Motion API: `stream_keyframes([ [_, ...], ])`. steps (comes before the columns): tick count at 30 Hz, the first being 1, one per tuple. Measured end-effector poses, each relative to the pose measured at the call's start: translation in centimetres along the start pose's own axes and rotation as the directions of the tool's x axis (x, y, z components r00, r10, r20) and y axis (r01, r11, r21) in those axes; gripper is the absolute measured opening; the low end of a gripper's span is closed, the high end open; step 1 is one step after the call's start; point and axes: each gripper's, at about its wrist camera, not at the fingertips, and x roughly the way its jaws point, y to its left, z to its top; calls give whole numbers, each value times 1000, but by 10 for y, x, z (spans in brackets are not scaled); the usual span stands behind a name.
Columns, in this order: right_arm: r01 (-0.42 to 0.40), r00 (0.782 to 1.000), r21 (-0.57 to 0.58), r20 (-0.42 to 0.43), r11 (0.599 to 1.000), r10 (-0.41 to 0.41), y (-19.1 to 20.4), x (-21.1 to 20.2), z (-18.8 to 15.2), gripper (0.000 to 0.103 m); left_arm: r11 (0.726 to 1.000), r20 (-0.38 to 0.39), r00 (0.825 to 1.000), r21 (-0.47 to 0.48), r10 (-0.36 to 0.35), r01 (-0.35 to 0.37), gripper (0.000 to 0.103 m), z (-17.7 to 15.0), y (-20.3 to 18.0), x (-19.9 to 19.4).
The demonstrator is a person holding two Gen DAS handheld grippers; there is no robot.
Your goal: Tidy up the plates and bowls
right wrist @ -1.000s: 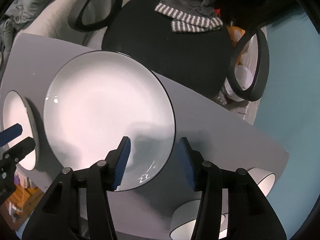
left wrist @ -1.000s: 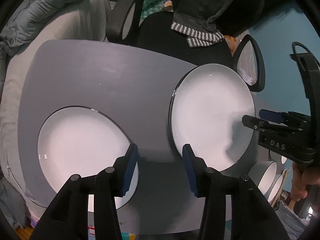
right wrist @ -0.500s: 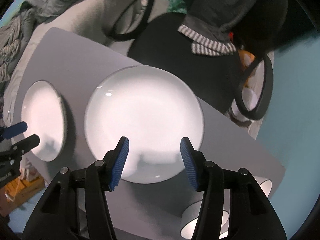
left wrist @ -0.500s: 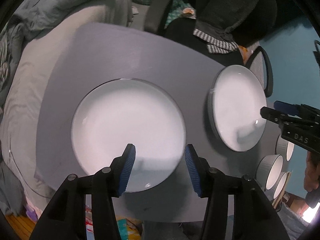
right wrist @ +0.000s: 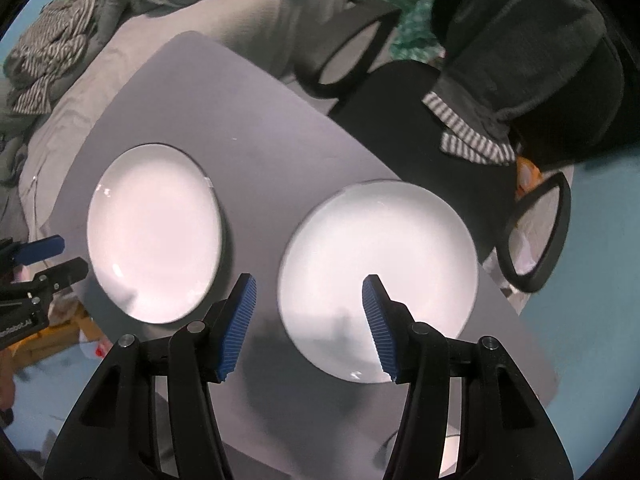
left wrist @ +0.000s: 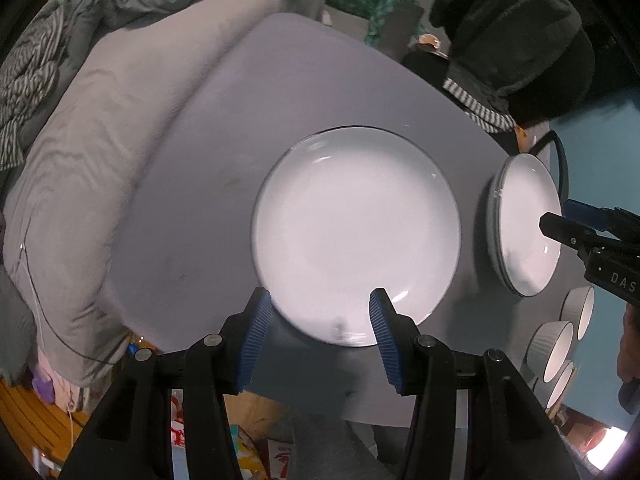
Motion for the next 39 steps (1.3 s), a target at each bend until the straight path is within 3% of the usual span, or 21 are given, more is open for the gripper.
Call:
stream_keyframes([
  [7,-11,1000,-56,-1,998,11,27,7,14,60,999,8,1000,-50,16,-15,57,-2,23,0],
  [27,-70,997,-90,-40,993,66,65,59,51,62,993,-40,999,-120,-8,3,59,10,51,39],
  [39,-141,987,-9,-79,990,140,58,87,53,62,984,-77,996,-177,-48,33,59,13,53,66],
])
